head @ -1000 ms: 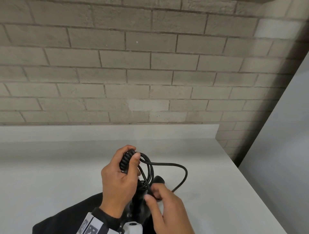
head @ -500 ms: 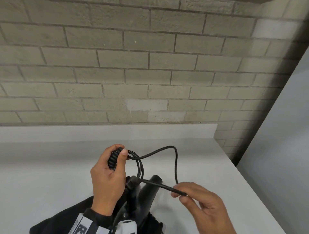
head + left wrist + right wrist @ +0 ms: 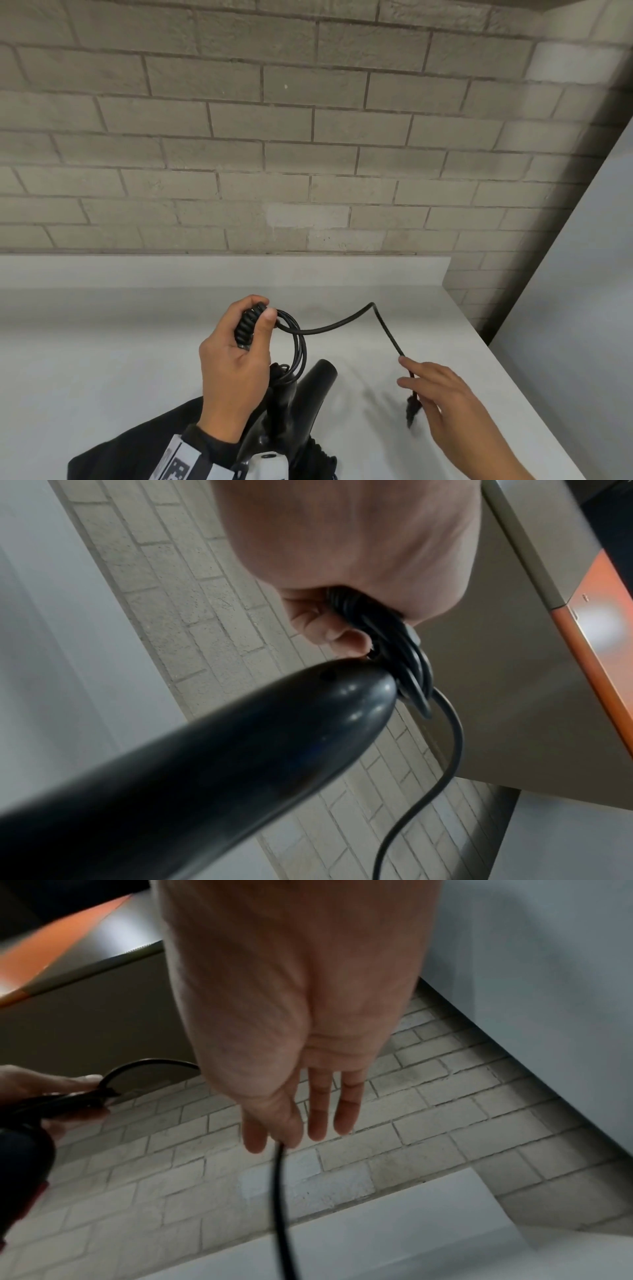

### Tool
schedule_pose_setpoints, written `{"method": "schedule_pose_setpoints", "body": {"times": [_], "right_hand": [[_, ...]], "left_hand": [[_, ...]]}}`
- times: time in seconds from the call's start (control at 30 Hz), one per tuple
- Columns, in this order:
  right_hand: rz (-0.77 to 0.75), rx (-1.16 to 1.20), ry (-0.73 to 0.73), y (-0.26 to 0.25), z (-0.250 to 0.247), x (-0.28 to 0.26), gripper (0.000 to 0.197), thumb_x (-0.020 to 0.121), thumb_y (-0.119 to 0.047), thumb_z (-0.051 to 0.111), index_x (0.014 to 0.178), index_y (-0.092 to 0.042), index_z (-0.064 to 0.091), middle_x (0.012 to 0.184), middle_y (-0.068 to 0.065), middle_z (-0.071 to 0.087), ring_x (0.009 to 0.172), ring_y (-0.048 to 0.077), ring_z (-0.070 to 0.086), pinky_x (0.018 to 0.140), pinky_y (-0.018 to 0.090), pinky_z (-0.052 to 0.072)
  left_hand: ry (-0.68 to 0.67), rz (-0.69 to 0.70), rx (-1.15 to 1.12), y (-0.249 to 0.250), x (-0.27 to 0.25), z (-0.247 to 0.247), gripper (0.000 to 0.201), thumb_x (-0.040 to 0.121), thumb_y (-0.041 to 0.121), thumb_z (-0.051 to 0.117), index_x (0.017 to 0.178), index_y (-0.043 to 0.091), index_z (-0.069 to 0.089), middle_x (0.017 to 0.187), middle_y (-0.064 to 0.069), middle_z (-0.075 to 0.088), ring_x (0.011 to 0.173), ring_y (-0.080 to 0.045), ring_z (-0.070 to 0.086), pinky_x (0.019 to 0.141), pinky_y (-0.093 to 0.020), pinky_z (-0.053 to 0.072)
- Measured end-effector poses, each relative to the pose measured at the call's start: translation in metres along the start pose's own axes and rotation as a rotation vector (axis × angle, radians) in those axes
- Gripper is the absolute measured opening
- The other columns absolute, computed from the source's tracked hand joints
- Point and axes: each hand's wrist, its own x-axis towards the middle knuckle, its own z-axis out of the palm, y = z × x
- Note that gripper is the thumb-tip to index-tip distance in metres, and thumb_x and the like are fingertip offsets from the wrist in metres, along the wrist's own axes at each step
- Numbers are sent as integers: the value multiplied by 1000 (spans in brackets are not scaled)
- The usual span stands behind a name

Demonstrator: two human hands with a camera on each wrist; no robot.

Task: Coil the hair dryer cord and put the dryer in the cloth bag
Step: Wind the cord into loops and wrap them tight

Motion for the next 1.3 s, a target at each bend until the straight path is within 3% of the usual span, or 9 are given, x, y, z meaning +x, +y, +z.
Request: {"method": "schedule_pose_setpoints", "body": {"times": [0.17,0.23,0.37,0.53,0.7,0.83,1.07,1.23,1.3], "right_hand": [[-2,214,337,-58,-12,19,20,84,-9,59,98,-15,72,102,-6,68,97,11,61,85,20,47],[-23,244,448,-89,-16,29,25,85,-21,63,106,-8,69,105,3,64,101,15,59,89,21,45],[-7,292,218,-120,-6,39,46,90,-42,60,130,-24,48,123,-9,53,118,4,49,99,15,38],[-73,282,141,-126,-1,49,14,99,-31,48,111,-28,54,92,-13,56,79,3,54,67,21,48],[-212,271,198,-132,-33,70,15,97,-23,55,103,-13,66,88,-4,61,80,15,57,71,29,48],[-228,393,212,-134,-57,92,8,93,-13,64,97,-9,70,85,-4,64,79,3,56,73,15,44],[-90,684,115,-140,-59,112,5,89,-20,68,89,-21,72,72,-17,59,61,5,50,63,11,38],[119,931,124,-137,-39,114,9,86,-17,70,93,-18,76,88,-6,75,83,10,69,75,20,52],[201,1030,158,-137,-29,111,8,84,-17,72,90,-16,76,87,-2,75,80,9,69,75,23,52]], "left_hand": [[-37,29,13,2,-6,4,18,85,54,61,99,43,64,73,10,65,56,-8,55,58,-26,51],[-46,29,17,3,-7,7,21,84,56,59,99,42,64,70,14,63,55,-7,55,57,-21,49],[-65,52,37,7,-11,12,11,91,44,65,101,39,64,69,14,62,54,-6,55,56,-20,48],[-76,64,51,12,-10,10,11,89,38,64,99,34,65,74,14,65,56,-6,57,57,-15,46],[-115,173,96,17,-8,9,15,90,40,60,101,30,64,81,13,65,59,-7,58,57,-8,41],[-215,258,52,20,-10,9,20,89,34,59,103,21,65,76,12,64,53,-8,56,54,-12,43],[-259,358,-29,22,-12,9,27,78,32,76,103,24,67,83,14,68,48,-10,57,43,-28,47],[-218,394,-18,24,-12,10,22,82,33,72,92,13,71,74,15,67,55,-2,59,56,-9,44],[-192,415,-27,25,-14,11,22,86,39,68,92,17,70,75,15,67,58,1,59,59,-8,44]]}}
